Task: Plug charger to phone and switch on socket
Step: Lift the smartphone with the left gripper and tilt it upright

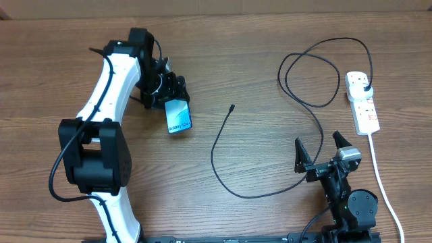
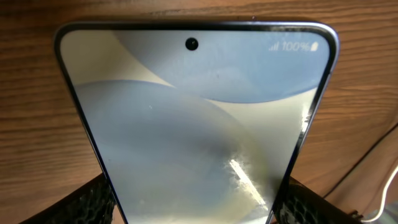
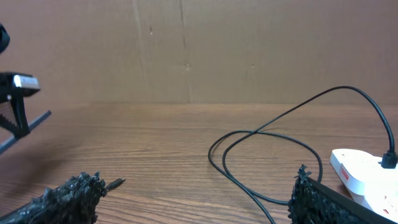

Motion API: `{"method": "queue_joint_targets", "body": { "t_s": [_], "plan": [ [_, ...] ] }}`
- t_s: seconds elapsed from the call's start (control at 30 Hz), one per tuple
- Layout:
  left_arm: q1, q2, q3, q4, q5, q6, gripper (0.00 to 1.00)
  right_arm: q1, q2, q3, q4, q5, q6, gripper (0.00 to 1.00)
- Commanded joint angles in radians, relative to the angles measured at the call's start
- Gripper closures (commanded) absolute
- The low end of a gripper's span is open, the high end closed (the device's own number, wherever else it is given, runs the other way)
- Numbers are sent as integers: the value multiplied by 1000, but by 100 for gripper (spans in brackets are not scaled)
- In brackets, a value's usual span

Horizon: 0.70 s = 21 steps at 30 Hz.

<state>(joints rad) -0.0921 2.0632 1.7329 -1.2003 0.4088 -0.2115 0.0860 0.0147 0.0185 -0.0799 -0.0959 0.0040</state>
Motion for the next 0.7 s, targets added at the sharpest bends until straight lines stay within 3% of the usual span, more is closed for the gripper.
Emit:
{"method": "queue_joint_targets", "body": {
  "t_s": [0.0, 0.3, 0.67],
  "plan": [
    [-11, -5, 99, -41, 29, -20, 34, 5, -9, -10, 3, 13, -2, 0],
    [-48, -56, 267, -196, -33, -14, 36, 5, -9, -10, 3, 13, -2, 0],
    [-99, -148, 293, -267, -14, -163, 33, 5, -9, -10, 3, 13, -2, 0]
  ]
}}
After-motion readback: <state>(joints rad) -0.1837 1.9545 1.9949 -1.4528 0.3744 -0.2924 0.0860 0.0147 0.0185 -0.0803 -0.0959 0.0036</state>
